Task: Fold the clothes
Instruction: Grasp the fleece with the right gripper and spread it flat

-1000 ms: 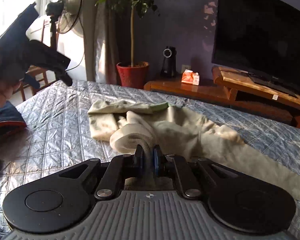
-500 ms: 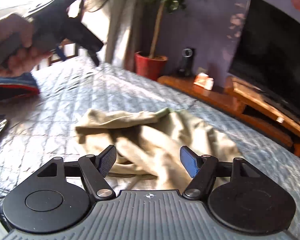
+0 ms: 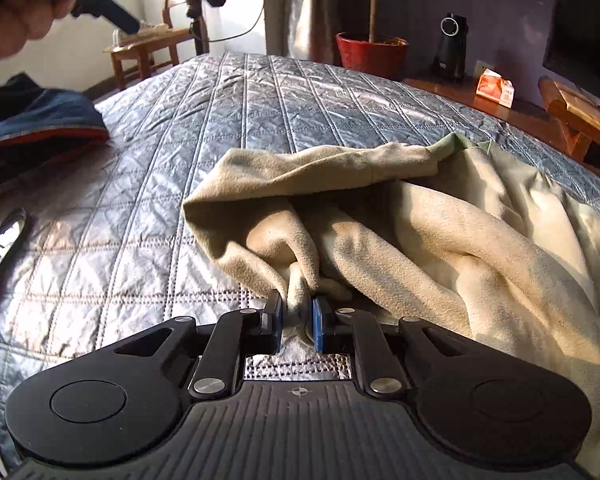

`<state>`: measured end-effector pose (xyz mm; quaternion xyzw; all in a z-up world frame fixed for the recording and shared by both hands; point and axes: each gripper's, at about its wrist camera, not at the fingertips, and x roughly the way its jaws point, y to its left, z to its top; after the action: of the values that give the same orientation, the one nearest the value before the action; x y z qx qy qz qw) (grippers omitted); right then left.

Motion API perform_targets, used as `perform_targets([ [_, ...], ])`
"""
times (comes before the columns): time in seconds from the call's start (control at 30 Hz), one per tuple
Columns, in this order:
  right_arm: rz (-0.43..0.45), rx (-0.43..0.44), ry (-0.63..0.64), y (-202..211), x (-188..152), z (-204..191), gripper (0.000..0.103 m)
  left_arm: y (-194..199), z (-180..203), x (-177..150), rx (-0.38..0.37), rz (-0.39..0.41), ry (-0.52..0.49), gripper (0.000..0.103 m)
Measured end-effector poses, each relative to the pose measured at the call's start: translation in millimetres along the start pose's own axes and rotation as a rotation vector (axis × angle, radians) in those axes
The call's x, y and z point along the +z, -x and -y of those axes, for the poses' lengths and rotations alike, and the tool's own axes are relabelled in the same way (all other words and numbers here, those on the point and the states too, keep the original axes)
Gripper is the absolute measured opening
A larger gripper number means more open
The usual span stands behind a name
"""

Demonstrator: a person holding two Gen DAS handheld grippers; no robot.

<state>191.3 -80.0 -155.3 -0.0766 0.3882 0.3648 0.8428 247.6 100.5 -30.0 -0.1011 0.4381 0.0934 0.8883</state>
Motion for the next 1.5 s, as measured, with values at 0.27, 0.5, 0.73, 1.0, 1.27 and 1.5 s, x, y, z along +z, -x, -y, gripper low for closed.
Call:
perform_targets([
  [0.27, 0.335, 0.345, -0.660, 38.6, 59.6, 79.5, 0.017, -1.6, -8.8, 3.5, -0.004, -0.001, 0.050, 0.102],
  [0.5, 0.307, 0.311, -0.418, 43.3, 114.1, 41.4, 0.023, -2.1, -24.7, 5.5, 0.004, -0.016, 0.149, 0.102],
  [0.73, 0.109, 0.340, -0.480, 3.6, 62.2, 22.2, 0.075, 0.5, -32.1, 5.3, 0.005, -0.018, 0.160, 0.102],
  [1.0, 0.215, 0.024, -0.516, -1.6, 94.3, 94.5, 0.071, 0.7, -26.5, 4.2, -0.013, -0.028, 0.137, 0.102],
  [1.27, 0.060, -0.087, -0.182, -66.3, 103.3, 65.1, 0.072, -2.5, -21.7, 3.3, -0.004, -0.033, 0.110, 0.102],
  [1.5, -0.065, -0.026, -0.107, -103.2, 122.1, 52.8, 0.081, -2.3, -20.7, 1.6, -0.006, -0.034, 0.097, 0.102],
])
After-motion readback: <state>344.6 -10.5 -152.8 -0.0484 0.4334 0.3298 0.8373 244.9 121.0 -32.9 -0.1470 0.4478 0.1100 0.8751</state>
